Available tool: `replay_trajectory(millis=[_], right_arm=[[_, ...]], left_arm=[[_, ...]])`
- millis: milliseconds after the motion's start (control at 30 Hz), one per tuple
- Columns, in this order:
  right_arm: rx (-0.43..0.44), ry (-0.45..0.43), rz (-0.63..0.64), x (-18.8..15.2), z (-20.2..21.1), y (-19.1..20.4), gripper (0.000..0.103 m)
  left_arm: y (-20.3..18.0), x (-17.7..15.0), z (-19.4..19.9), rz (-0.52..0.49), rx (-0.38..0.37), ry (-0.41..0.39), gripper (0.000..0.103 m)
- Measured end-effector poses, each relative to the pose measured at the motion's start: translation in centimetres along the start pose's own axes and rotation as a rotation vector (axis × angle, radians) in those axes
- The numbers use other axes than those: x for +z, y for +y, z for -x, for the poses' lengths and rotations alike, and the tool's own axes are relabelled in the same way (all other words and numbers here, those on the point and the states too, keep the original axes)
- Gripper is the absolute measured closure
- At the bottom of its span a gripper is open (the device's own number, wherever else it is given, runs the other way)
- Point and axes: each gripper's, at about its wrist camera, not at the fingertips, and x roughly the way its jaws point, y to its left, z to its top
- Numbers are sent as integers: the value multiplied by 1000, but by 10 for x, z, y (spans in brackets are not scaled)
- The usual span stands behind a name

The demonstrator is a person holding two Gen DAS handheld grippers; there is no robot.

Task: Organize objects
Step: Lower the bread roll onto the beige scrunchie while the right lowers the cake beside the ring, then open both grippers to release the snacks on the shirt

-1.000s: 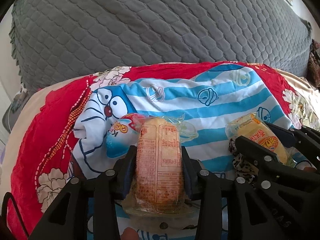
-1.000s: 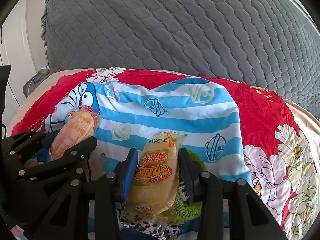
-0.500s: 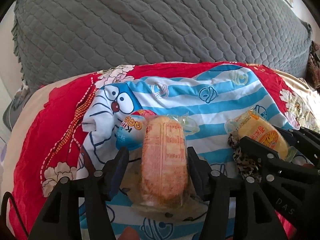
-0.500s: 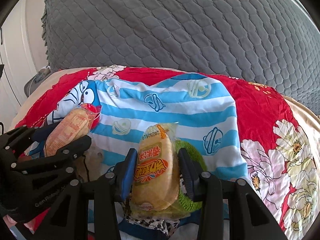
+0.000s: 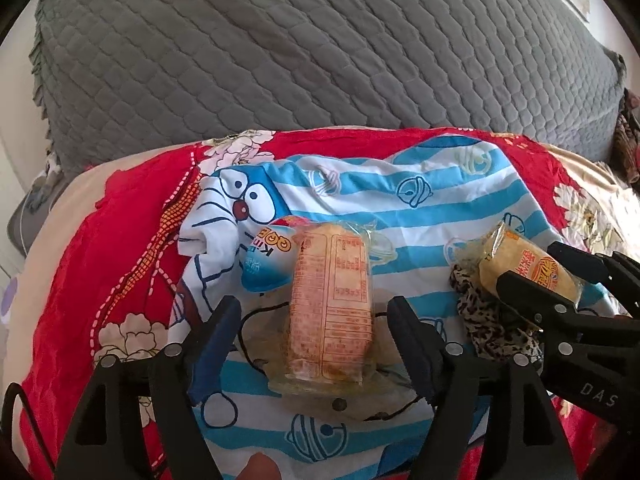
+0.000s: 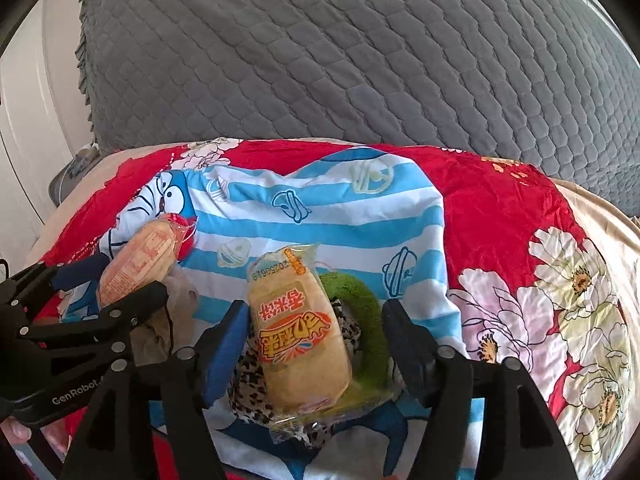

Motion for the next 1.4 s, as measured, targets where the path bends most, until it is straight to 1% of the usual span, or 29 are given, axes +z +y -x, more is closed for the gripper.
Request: replay_trajectory(millis=[67, 133, 267, 367, 500, 600, 867, 1067, 1133, 1400], right_arm=[[-3, -1, 12, 0, 2, 1, 33], [-17, -4, 24, 1, 4, 3, 27], [-14, -12, 24, 2, 9, 4, 26], [-14, -6, 39, 2, 11, 9, 26], [-14, -6, 48, 0, 16, 11, 26], [-13, -10, 54, -2, 21, 11, 25], [-18, -26, 74, -1, 36, 15, 25], [-12, -31, 75, -3, 48, 19, 19], [-10, -34, 77, -5, 53, 20, 14], [-8, -40, 81, -8, 69, 24, 12]], left_arm=[[0, 0, 1, -1, 2, -1, 26], [1, 0, 2, -1, -5, -5, 25], [0, 0, 6, -10, -4, -6, 25], [1, -1, 11, 1, -5, -9, 25], [-2, -1, 15, -30, 10, -11, 25], [-2, -1, 21, -16, 0, -15, 25], [-3, 1, 33, -24, 5, -20, 25], [0, -2, 45, -15, 0, -23, 23], [0, -3, 48, -18, 4, -27, 23], [5, -5, 64, 0, 1, -37, 22]])
